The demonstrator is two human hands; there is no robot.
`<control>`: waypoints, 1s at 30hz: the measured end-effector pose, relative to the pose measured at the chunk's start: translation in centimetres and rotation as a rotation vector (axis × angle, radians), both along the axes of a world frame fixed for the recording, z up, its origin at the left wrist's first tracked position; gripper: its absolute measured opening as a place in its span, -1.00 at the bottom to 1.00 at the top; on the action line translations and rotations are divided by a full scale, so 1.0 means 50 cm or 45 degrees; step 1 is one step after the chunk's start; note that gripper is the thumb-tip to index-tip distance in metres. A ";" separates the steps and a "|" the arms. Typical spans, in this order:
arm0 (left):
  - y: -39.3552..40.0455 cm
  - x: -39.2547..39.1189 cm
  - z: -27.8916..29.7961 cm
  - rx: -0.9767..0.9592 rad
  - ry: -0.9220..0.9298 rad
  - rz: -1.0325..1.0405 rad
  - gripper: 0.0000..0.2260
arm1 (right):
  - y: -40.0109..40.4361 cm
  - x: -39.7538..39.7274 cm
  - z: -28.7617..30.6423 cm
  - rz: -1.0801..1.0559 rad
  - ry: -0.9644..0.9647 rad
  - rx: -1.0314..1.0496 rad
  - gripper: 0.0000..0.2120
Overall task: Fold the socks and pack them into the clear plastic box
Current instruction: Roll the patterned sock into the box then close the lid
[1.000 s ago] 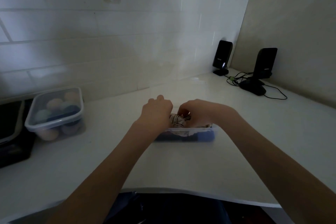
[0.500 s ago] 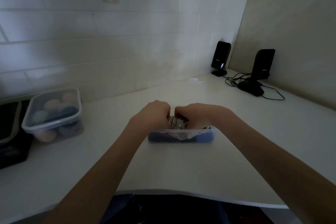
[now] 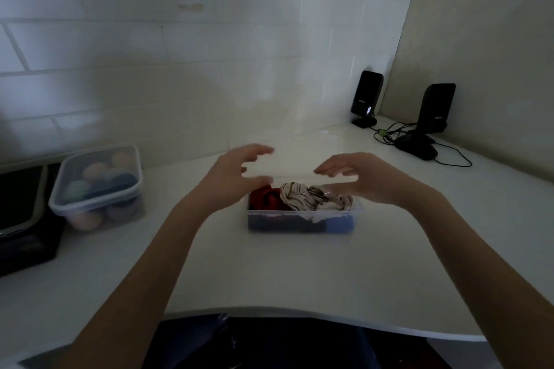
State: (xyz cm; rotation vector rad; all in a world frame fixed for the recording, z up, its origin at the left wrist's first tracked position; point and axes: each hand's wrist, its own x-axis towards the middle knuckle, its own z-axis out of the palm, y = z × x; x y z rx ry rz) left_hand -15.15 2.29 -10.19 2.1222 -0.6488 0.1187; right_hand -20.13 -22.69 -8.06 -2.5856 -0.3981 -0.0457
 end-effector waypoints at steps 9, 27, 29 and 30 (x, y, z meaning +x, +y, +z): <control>-0.070 0.011 -0.075 -0.543 0.603 0.362 -0.41 | -0.006 -0.007 -0.014 -0.143 0.014 -0.548 -0.61; -0.068 0.009 -0.089 -0.711 0.603 0.378 -0.56 | -0.013 0.006 -0.081 -0.588 -0.106 0.741 -0.64; -0.066 0.012 -0.095 -0.714 0.575 0.381 -0.54 | 0.017 0.014 -0.106 -0.624 0.057 1.069 -0.54; -0.065 0.012 -0.097 -0.724 0.567 0.384 -0.54 | 0.028 0.018 -0.109 -0.653 0.141 1.307 -0.54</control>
